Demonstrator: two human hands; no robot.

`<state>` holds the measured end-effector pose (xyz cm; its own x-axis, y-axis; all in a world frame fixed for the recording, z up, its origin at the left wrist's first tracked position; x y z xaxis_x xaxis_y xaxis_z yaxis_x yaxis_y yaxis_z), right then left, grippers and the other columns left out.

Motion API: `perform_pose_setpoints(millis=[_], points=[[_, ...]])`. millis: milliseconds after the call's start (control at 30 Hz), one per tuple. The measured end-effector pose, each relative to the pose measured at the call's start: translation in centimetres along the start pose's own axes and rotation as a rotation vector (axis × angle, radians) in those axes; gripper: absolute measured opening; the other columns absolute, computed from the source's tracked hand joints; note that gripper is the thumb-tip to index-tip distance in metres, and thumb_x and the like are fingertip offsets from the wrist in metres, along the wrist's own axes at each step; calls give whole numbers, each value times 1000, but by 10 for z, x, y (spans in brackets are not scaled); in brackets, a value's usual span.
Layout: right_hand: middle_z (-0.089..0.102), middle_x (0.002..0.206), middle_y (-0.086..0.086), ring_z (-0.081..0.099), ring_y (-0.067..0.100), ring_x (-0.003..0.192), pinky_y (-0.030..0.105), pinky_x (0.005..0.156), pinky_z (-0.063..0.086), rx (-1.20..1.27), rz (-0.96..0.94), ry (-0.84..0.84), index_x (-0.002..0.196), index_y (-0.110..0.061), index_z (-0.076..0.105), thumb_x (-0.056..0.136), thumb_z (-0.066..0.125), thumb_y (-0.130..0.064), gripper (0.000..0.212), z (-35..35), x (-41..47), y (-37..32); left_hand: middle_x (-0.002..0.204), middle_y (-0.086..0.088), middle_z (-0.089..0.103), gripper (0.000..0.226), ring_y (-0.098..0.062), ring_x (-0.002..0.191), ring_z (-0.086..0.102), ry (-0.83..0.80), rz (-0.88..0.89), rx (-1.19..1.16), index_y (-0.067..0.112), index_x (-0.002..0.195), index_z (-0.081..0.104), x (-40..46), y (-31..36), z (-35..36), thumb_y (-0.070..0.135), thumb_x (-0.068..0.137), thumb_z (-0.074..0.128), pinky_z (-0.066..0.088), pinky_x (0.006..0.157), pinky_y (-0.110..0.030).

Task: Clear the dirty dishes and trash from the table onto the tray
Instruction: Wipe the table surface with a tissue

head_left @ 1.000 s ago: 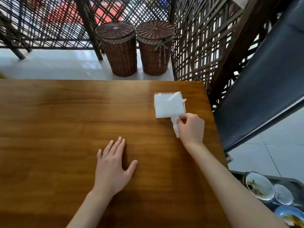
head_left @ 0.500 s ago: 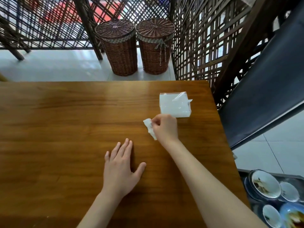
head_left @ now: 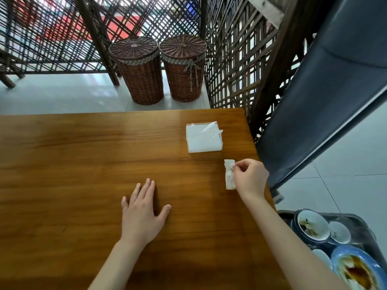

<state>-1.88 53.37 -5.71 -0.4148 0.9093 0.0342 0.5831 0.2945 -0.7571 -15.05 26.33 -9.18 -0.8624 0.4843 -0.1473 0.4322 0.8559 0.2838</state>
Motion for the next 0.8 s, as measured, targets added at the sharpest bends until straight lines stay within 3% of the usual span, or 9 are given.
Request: perform_pose_setpoints(millis=[167, 267, 333, 400, 500, 567, 667, 800], points=[[70, 102, 7, 66, 18, 93, 8, 63, 38, -49, -3, 18, 103, -7, 70, 91, 60, -13, 17, 20, 5, -10, 158, 9, 12, 82, -14, 146, 6, 3, -4, 6, 29, 150, 13, 3, -2, 4, 66, 85, 45, 9, 116, -47], [70, 98, 3, 63, 10, 87, 4, 63, 37, -1, -77, -142, 101, -9, 71, 90, 61, -12, 15, 44, -1, -24, 158, 9, 13, 82, -14, 146, 7, 0, -1, 12, 29, 151, 13, 3, -4, 5, 67, 84, 44, 9, 116, -47], [69, 89, -4, 61, 3, 78, 9, 65, 47, 128, -59, -244, 89, -16, 72, 87, 65, -13, 7, 54, -10, -31, 158, 10, 12, 83, -14, 146, 6, -4, -5, 27, 29, 151, 12, 4, -5, 5, 68, 84, 42, 8, 116, -47], [69, 82, -8, 66, 8, 77, 22, 69, 56, 358, 77, -303, 78, -23, 68, 86, 67, -14, 12, 53, -18, -30, 158, 9, 9, 82, -14, 146, 4, -21, -7, 55, 29, 151, 9, 5, -4, 8, 68, 85, 39, 7, 116, -47], [73, 83, 0, 71, 15, 78, 30, 63, 59, 712, 339, -454, 87, -17, 68, 87, 65, -11, 7, 50, -38, -27, 159, 6, 6, 77, -16, 146, 4, -13, -30, 95, 25, 151, 6, -3, -1, 9, 64, 90, 33, 5, 116, -46], [73, 80, -1, 72, 14, 75, 28, 59, 57, 797, 386, -553, 93, -12, 68, 87, 63, -10, 8, 40, -48, -30, 159, 5, 8, 70, -17, 146, 7, 24, -51, 96, 23, 151, 8, -19, 3, 11, 57, 94, 30, 7, 116, -45], [74, 79, -1, 72, 16, 75, 28, 58, 56, 782, 346, -612, 93, -12, 67, 89, 60, -9, 8, 16, -56, -31, 159, 5, 10, 64, -16, 146, 10, 50, -85, 63, 24, 151, 12, -50, 7, 14, 52, 96, 29, 8, 116, -45], [73, 84, 1, 72, 15, 78, 28, 60, 57, 678, 322, -569, 93, -12, 66, 88, 61, -10, 8, -20, -72, -11, 159, 7, 8, 62, -16, 146, 8, 34, -114, 41, 26, 151, 14, -94, 16, 15, 51, 96, 29, 8, 116, -45]])
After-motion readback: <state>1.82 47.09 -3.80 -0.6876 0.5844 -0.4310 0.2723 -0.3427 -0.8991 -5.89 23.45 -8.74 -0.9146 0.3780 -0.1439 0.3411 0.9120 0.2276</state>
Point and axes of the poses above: each hand's wrist, its own x-axis towards the middle knuckle, its own z-axis out of the palm, y = z × x, the point moved 9 cm from there along x, towards the middle knuckle
